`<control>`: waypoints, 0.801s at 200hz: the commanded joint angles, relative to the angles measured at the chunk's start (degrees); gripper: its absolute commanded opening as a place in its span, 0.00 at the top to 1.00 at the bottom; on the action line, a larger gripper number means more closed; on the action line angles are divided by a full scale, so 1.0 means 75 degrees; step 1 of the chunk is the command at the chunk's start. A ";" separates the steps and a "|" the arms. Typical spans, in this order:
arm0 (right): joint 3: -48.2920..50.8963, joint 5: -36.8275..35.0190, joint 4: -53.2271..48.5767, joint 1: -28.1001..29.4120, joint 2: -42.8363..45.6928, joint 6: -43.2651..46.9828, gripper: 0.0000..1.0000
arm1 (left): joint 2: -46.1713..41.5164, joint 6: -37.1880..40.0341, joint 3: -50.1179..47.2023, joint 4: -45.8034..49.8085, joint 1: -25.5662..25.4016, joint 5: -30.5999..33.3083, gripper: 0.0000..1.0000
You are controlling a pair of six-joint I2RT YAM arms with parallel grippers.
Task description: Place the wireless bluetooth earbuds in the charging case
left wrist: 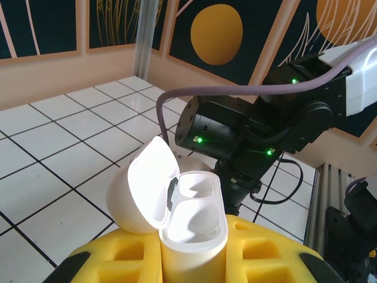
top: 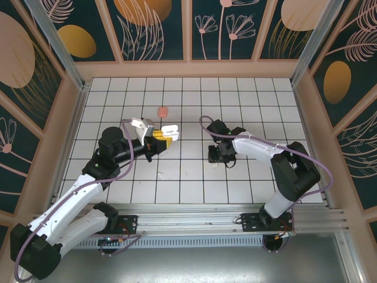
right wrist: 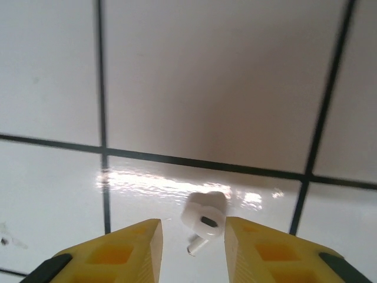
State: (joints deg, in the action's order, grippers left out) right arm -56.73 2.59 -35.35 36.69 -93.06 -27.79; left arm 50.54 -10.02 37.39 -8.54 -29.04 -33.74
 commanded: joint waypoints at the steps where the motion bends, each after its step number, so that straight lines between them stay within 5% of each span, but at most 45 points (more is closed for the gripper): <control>1: 0.0032 -0.0221 -0.0411 -0.0026 0.0284 -0.1409 0.63 | -0.0074 0.0186 0.0101 -0.0003 -0.0024 0.0066 1.00; 56: 0.0138 -0.0165 0.0034 0.0191 0.0191 -0.1855 0.52 | 0.0024 0.0235 0.0104 -0.0012 -0.0031 0.0018 1.00; 160: -0.0081 -0.0345 -0.0107 0.0307 -0.0657 -0.1825 0.54 | -0.0177 0.0166 -0.0063 0.0036 -0.0031 0.0097 1.00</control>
State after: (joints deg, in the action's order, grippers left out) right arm -55.68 1.28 -34.98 38.17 -96.42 -41.04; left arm 50.17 -9.17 37.36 -8.27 -29.04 -33.30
